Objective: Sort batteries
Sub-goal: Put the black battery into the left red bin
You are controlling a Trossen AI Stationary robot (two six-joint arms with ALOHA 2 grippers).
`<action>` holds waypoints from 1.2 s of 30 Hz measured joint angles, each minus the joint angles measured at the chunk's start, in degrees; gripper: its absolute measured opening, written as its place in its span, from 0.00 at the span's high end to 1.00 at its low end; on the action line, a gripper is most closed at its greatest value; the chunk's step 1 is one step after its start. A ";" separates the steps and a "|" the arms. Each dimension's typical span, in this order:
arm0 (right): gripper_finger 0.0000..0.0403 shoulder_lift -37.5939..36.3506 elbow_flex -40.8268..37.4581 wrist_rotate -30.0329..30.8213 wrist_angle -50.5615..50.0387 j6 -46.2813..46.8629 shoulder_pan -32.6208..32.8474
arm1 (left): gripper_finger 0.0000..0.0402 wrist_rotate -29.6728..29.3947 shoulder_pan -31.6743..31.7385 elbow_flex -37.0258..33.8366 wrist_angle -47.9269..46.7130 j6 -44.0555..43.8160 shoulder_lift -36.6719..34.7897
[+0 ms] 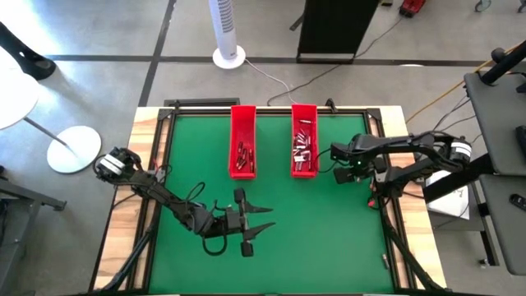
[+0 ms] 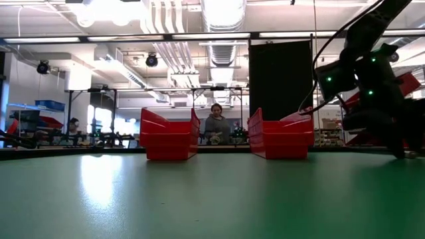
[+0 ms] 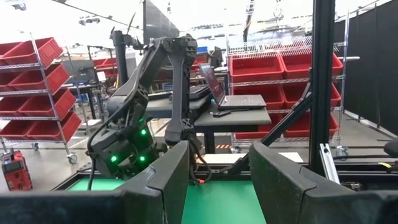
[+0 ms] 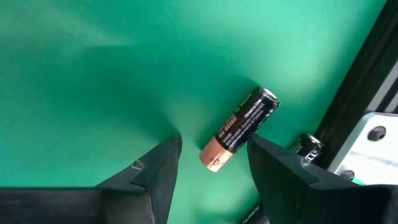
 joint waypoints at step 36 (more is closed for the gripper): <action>0.90 -14.95 2.94 11.23 -0.14 -4.12 -2.27 | 0.63 -8.56 -2.91 0.02 -4.61 -1.26 0.11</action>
